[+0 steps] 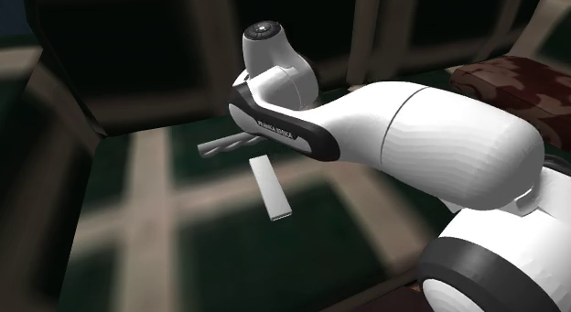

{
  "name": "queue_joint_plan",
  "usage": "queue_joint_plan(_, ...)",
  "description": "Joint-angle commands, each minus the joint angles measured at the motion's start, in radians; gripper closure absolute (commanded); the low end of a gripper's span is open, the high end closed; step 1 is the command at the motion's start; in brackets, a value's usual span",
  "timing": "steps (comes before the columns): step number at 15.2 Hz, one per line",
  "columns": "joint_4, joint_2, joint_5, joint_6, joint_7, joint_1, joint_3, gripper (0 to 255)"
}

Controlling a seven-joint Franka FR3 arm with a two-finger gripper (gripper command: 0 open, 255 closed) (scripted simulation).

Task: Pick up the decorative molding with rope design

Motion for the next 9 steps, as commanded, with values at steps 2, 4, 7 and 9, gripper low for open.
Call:
queue_joint_plan(2,0.043,0.002,0.004,-0.04,-0.007,-0.001,0.0,255)
queue_joint_plan(4,0.071,0.003,0.006,-0.067,-0.012,-0.003,-0.001,255)
queue_joint_plan(7,0.116,0.007,0.01,-0.108,-0.019,-0.005,-0.001,255)
queue_joint_plan(9,0.118,0.007,0.011,-0.11,-0.02,-0.005,-0.001,255)
